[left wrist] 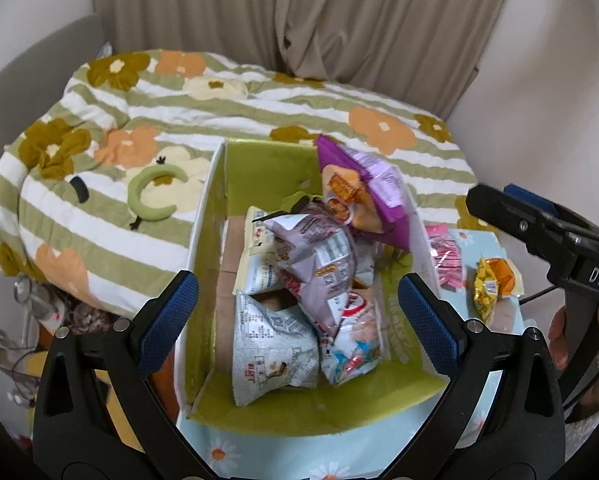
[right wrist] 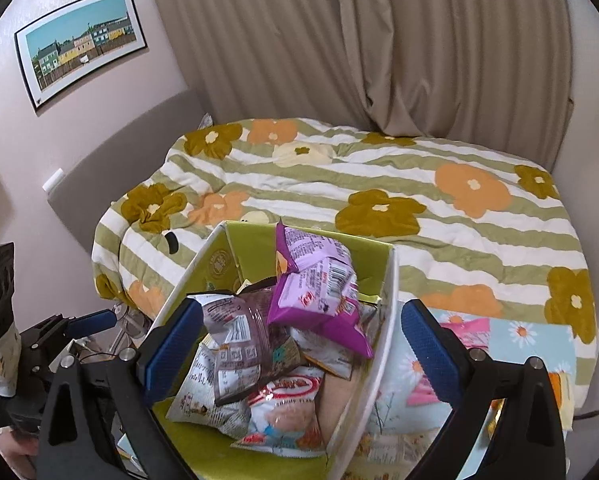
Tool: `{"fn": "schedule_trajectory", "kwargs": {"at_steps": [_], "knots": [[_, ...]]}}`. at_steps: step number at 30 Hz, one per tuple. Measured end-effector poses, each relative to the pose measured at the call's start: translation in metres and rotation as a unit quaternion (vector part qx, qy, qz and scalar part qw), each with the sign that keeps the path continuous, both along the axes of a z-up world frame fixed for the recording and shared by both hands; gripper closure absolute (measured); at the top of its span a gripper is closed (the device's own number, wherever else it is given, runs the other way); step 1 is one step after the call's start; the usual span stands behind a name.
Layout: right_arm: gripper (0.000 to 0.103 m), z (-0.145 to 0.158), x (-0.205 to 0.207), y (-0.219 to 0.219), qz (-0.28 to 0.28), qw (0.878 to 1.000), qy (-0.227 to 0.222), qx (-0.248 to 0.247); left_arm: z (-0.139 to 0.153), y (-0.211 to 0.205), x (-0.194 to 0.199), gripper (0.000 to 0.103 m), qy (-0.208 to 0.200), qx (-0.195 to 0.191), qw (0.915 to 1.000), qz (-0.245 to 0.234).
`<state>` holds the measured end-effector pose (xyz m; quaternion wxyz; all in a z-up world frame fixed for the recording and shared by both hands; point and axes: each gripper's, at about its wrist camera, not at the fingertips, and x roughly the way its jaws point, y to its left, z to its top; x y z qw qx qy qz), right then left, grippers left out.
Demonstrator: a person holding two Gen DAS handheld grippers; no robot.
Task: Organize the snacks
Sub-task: 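Lower both bags into the yellow box and open both grippers, then withdraw both tools from the box toward the remaining snacks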
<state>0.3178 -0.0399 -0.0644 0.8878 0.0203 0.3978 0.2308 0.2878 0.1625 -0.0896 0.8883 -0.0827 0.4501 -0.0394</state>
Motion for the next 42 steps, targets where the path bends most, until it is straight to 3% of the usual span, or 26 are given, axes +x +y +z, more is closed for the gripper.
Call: {"fn": "schedule_trajectory", "kwargs": {"at_steps": [10, 19, 26, 33, 42], "knots": [[0.004, 0.022, -0.062, -0.054, -0.060, 0.998, -0.031, 0.000, 0.029, -0.042, -0.038, 0.003, -0.042, 0.011, 0.9988, -0.022], [0.004, 0.020, -0.115, -0.142, -0.081, 0.996, -0.044, -0.011, 0.028, -0.123, -0.081, 0.003, -0.051, -0.003, 0.9984, -0.022], [0.004, 0.001, -0.149, -0.214, -0.080, 0.995, -0.037, -0.039, 0.000, -0.198, -0.113, 0.003, -0.031, -0.007, 0.9994, -0.016], [0.004, -0.032, -0.164, -0.268, -0.067, 0.997, -0.010, -0.047, -0.040, -0.247, -0.127, 0.003, 0.002, -0.003, 1.0000, 0.004], [0.004, -0.090, -0.150, -0.305, -0.064, 0.995, 0.049, -0.051, -0.092, -0.288, -0.110, 0.003, 0.042, 0.061, 0.9973, -0.005]]}}
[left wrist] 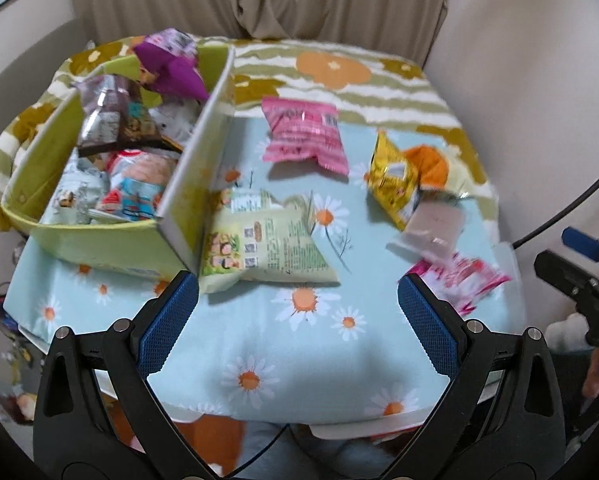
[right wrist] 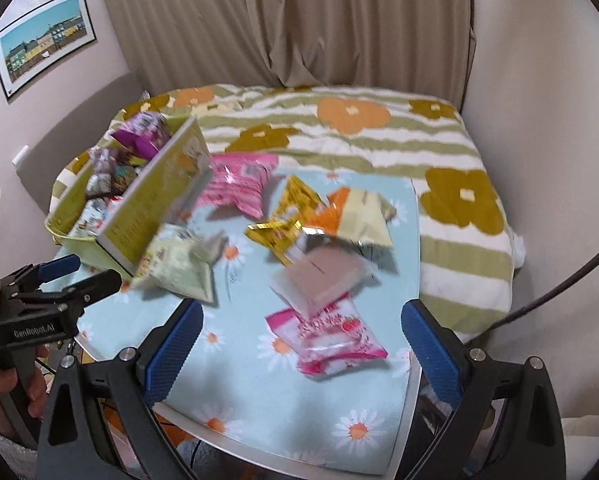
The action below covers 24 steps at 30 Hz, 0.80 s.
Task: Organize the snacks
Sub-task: 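Withdraw both tools from the box toward the remaining snacks, then grasp the green-white bag with the left gripper while the right gripper grasps the pink candy bag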
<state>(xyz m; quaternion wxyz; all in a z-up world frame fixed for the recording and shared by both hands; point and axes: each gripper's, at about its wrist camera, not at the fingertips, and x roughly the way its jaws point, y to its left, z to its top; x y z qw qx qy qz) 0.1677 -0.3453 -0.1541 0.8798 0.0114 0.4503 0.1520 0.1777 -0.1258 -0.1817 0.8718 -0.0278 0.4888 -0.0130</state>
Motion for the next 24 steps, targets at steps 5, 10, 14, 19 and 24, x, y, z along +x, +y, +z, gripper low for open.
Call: {"fn": "schedule_trajectory", "kwargs": {"at_steps": [5, 10, 14, 19, 24], "knots": [[0.004, -0.027, 0.017, -0.005, -0.002, 1.000, 0.018, -0.009, -0.029, -0.013, 0.023, 0.003, 0.014, 0.033, 0.9992, -0.014], [0.004, -0.052, 0.032, -0.005, 0.005, 0.999, 0.043, -0.018, -0.055, -0.023, 0.058, 0.003, 0.033, 0.080, 0.9963, -0.004], [0.004, -0.063, 0.041, -0.002, 0.010, 0.998, 0.060, -0.021, -0.078, -0.022, 0.088, 0.003, 0.072, 0.117, 0.9903, 0.020], [0.004, -0.075, 0.054, 0.001, 0.012, 0.997, 0.079, -0.014, -0.100, -0.017, 0.109, 0.003, 0.113, 0.136, 0.9835, 0.039], [0.004, -0.085, 0.062, 0.004, 0.019, 0.995, 0.092, -0.015, -0.113, -0.019, 0.116, 0.003, 0.135, 0.131, 0.9816, 0.031]]}}
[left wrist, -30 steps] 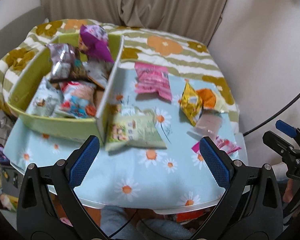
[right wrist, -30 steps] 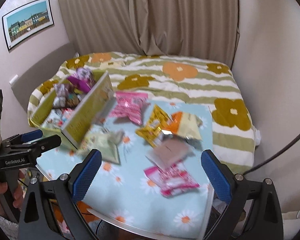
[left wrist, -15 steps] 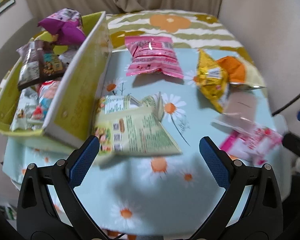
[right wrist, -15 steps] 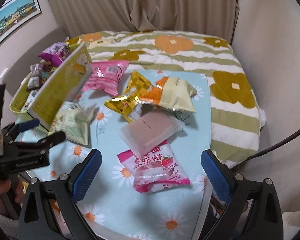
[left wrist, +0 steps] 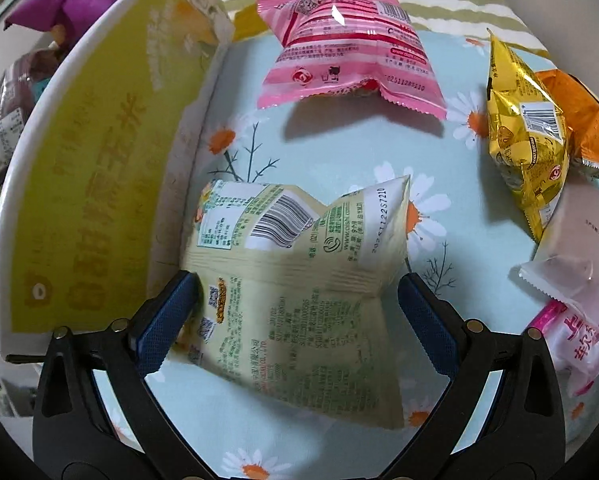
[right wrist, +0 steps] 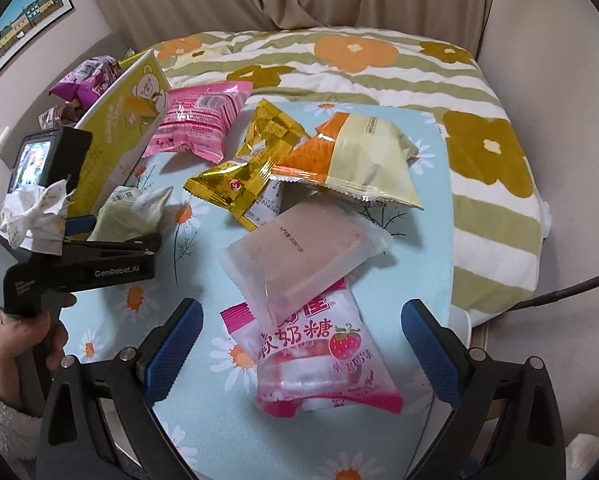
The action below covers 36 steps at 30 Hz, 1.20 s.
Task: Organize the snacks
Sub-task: 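Grasp the green-white bag with the left gripper while the right gripper grasps the pink candy bag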
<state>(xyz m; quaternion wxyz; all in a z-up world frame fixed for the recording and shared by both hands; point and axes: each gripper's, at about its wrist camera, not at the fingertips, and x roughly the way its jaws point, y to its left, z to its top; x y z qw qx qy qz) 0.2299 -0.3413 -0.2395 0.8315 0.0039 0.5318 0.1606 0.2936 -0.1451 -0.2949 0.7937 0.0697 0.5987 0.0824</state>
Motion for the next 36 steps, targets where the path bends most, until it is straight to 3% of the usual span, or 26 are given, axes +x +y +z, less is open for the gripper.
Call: {"fn": "schedule_trajectory", "kwargs": {"at_steps": [9, 14, 18, 23, 30, 33, 36], "knots": [[0.004, -0.015, -0.006, 0.006, 0.043, 0.999, 0.011, -0.018, 0.019, -0.017, -0.003, 0.003, -0.019, -0.063, 0.9965, -0.052], [0.004, -0.022, -0.013, 0.011, 0.073, 0.996, 0.006, -0.044, 0.035, -0.012, 0.000, 0.002, -0.034, -0.061, 0.9959, -0.058], [0.004, -0.028, -0.013, 0.012, 0.089, 0.995, 0.008, -0.049, 0.028, -0.010, 0.010, 0.002, 0.003, -0.050, 0.9952, -0.084], [0.004, -0.034, -0.008, 0.011, 0.093, 0.995, 0.014, -0.045, 0.001, -0.009, 0.022, 0.000, 0.042, -0.062, 0.9923, -0.098], [0.004, -0.045, -0.006, 0.014, 0.100, 0.994, 0.022, -0.041, -0.007, -0.003, 0.023, 0.000, 0.027, -0.082, 0.9893, -0.118], [0.004, -0.049, -0.006, 0.017, 0.103, 0.993, 0.023, -0.042, -0.018, 0.000, 0.026, 0.000, 0.040, -0.099, 0.9864, -0.125], [0.004, -0.054, -0.006, 0.019, 0.103, 0.993, 0.027, -0.045, -0.016, 0.003, 0.025, 0.005, 0.036, -0.103, 0.9854, -0.131]]}}
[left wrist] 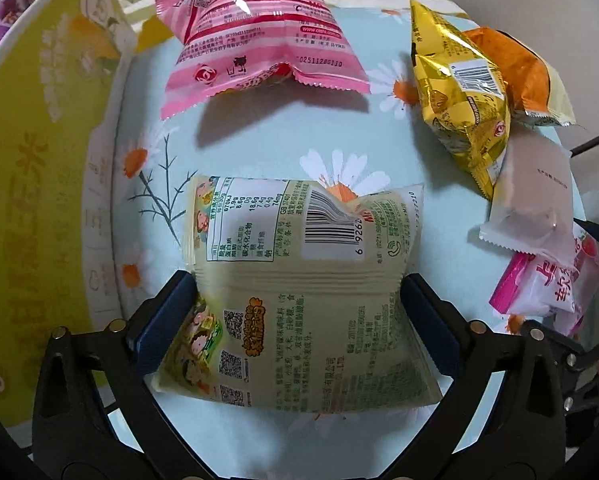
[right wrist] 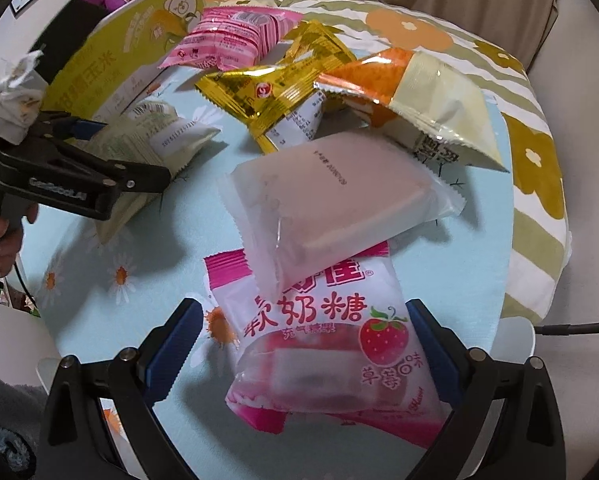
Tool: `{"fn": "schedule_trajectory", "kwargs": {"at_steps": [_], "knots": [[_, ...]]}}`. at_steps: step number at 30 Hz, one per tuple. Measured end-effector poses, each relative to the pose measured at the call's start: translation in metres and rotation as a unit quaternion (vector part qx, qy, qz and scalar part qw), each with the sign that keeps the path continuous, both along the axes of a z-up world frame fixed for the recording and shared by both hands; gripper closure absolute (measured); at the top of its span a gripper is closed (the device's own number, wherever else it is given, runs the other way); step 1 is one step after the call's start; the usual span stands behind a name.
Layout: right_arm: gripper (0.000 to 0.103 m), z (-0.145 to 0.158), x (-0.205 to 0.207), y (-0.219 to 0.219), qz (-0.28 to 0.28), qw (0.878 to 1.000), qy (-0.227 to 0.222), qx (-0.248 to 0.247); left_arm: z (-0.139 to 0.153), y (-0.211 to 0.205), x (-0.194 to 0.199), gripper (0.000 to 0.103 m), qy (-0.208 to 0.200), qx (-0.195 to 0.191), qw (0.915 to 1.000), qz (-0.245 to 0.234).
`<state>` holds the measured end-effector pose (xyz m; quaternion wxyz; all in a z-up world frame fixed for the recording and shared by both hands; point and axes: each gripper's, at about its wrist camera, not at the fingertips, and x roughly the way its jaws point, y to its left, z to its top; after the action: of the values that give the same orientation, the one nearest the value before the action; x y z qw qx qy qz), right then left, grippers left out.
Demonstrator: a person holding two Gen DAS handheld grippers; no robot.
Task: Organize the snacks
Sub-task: 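Grasp the green-white bag with the left gripper while the right gripper grasps the pink candy bag, then lift both bags and carry them over the yellow box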
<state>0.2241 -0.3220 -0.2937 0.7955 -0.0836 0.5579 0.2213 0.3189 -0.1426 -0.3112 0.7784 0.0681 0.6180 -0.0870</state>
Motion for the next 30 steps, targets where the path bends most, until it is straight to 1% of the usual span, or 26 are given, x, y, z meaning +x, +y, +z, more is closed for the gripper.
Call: {"fn": "schedule_trajectory", "kwargs": {"at_steps": [1, 3, 4, 7, 9, 11, 12, 14, 15, 16, 17, 23, 27, 30], "knots": [[0.004, -0.002, 0.001, 0.000, -0.001, 1.000, 0.001, -0.002, 0.001, 0.000, -0.001, 0.008, -0.001, -0.005, 1.0000, 0.001], [0.004, -0.003, 0.001, 0.000, -0.004, 1.000, 0.000, -0.001, 0.007, 0.005, -0.003, 0.017, -0.004, -0.019, 0.9998, 0.005], [0.005, -0.004, 0.002, 0.000, -0.006, 1.000, -0.001, 0.001, 0.011, 0.008, -0.009, 0.019, -0.005, -0.023, 0.9997, 0.008], [0.012, -0.004, 0.003, 0.001, -0.007, 1.000, -0.008, -0.001, 0.016, 0.011, -0.011, 0.023, -0.008, -0.030, 0.9994, 0.011], [0.019, -0.004, 0.003, 0.004, 0.001, 1.000, -0.016, -0.008, 0.019, 0.016, -0.015, 0.025, -0.009, -0.032, 0.9994, 0.011], [0.028, -0.002, 0.001, 0.008, 0.011, 1.000, -0.022, -0.017, 0.021, 0.016, -0.018, 0.027, -0.013, -0.032, 0.9993, 0.014], [0.030, -0.002, 0.000, 0.009, 0.015, 0.999, -0.025, -0.020, 0.017, 0.012, -0.018, 0.027, -0.013, -0.036, 0.9992, 0.016], [0.039, 0.000, -0.004, 0.008, 0.015, 0.999, -0.029, -0.022, 0.022, 0.010, -0.028, 0.028, -0.013, -0.046, 0.9987, 0.019], [0.041, 0.001, -0.006, 0.008, 0.014, 0.999, -0.031, -0.022, 0.026, 0.014, -0.035, 0.028, -0.014, -0.049, 0.9985, 0.020], [0.046, 0.002, -0.008, 0.007, 0.011, 0.999, -0.032, -0.022, 0.028, 0.015, -0.039, 0.028, -0.013, -0.052, 0.9983, 0.021], [0.048, 0.003, -0.010, 0.005, 0.009, 0.999, -0.032, -0.020, 0.029, 0.016, -0.042, 0.029, -0.014, -0.054, 0.9982, 0.022], [0.056, 0.009, -0.023, 0.001, -0.008, 0.999, -0.034, -0.017, 0.040, 0.014, -0.062, 0.029, -0.023, -0.064, 0.9975, 0.021], [0.058, 0.016, -0.038, -0.004, -0.023, 0.999, -0.036, -0.012, 0.053, 0.011, -0.076, 0.029, -0.037, -0.070, 0.9967, 0.020], [0.058, 0.030, -0.050, -0.010, -0.041, 0.998, -0.041, 0.009, 0.070, 0.016, -0.090, 0.029, -0.049, -0.078, 0.9955, 0.023]]}}
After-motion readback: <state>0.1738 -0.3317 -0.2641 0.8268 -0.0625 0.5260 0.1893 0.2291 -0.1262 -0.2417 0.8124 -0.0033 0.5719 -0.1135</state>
